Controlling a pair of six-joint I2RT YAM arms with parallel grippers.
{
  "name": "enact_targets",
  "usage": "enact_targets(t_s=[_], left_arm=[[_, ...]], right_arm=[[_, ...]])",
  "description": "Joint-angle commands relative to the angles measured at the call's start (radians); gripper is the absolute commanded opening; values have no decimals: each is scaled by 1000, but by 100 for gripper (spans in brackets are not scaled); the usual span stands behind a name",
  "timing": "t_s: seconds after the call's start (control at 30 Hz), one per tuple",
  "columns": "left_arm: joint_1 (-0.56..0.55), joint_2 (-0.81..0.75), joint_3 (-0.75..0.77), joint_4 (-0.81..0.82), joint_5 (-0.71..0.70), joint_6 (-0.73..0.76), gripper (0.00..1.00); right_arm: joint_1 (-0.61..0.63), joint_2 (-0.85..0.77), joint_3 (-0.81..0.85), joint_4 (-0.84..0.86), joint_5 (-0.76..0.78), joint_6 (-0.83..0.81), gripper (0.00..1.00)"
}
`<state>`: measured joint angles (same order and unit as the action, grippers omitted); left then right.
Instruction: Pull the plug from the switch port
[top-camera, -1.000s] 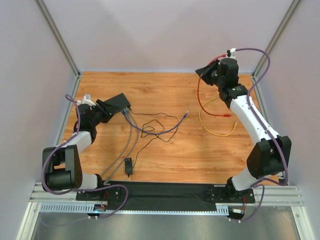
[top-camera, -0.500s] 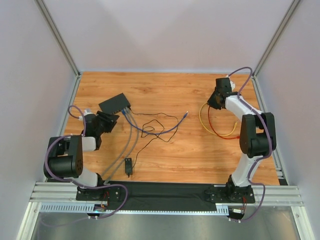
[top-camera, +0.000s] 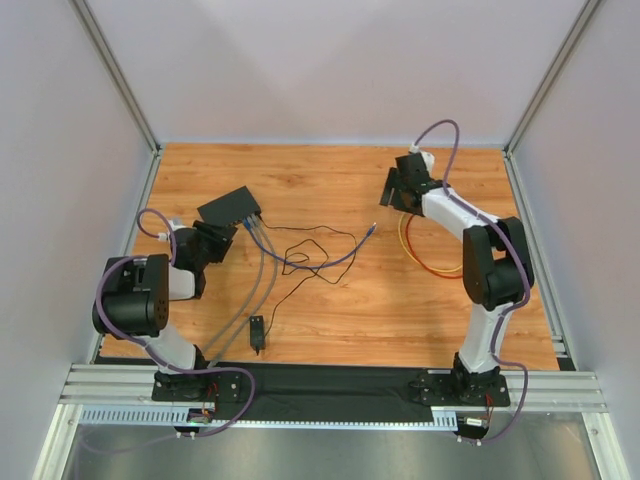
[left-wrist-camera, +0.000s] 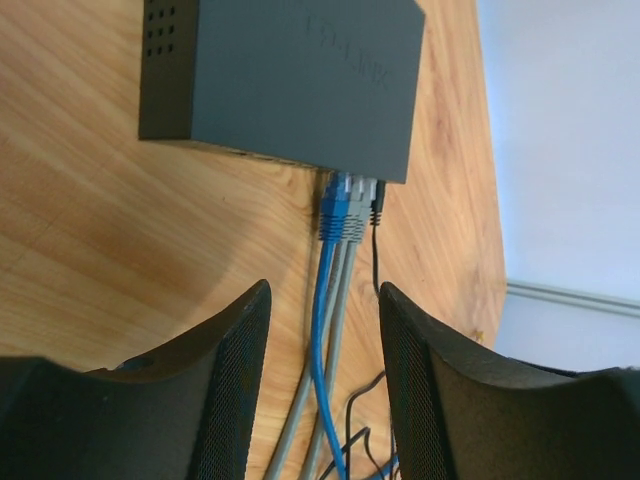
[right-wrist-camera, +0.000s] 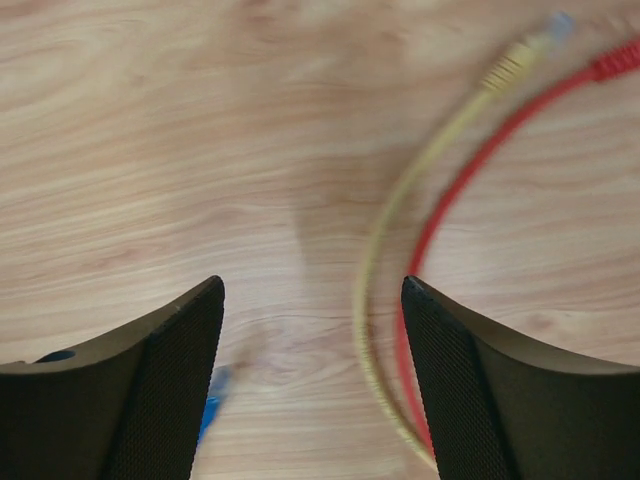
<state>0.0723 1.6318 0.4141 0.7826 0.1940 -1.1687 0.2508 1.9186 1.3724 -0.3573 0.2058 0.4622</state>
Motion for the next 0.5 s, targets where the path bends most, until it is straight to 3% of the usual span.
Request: enact_targets(t_s=[0.0,0.13,0.27,0.47], left_arm=[[-2,14,-6,121,-30,-9,55],[-2,74,6,164,-25,-37,49],[-14,141,12,231,-18,-85,47],[-43,188,26,250,-42,-106,46]], right_arm=[[140,6,132,83,138,-138,74],[228,112,349,110,-17,-212,70],[277,316,595,40,-256,-174,68],[309,517,807,70,-422,-59,64]])
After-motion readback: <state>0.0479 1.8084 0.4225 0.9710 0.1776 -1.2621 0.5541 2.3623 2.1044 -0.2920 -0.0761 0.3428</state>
